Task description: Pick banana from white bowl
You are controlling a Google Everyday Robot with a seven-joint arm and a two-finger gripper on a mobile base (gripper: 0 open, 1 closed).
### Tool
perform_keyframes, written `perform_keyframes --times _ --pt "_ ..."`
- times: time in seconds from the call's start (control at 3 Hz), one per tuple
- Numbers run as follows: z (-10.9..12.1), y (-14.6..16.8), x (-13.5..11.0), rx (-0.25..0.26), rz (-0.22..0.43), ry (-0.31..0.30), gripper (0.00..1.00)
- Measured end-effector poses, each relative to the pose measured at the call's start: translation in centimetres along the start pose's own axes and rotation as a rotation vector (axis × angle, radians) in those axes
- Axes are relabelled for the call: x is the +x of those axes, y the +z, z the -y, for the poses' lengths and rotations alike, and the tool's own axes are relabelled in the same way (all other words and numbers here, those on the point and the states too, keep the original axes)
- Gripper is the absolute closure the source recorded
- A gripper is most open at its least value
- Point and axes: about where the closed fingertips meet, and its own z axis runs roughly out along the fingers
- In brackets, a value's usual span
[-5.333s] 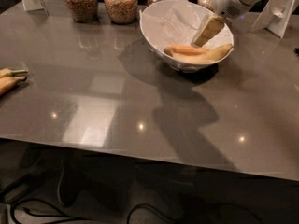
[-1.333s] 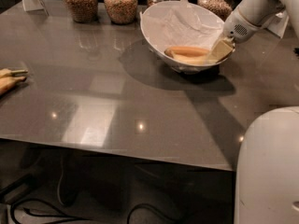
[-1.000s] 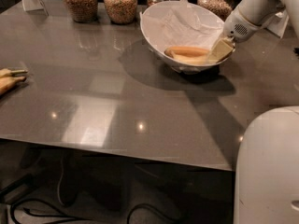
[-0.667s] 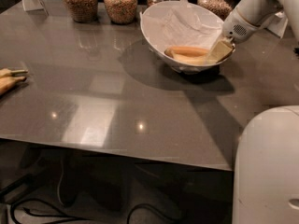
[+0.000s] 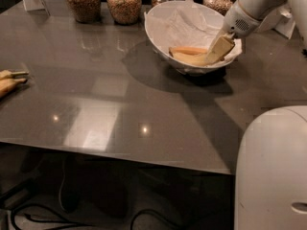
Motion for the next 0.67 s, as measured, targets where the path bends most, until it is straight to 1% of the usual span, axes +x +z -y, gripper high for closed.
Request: perform_keyframes --times 0.33,0.67 --pt "0.1 -1.1 -1.3 0.024 0.026 -0.030 1.00" --pt "0.6 -3.5 -2.2 0.085 0.079 -0.055 1.00"
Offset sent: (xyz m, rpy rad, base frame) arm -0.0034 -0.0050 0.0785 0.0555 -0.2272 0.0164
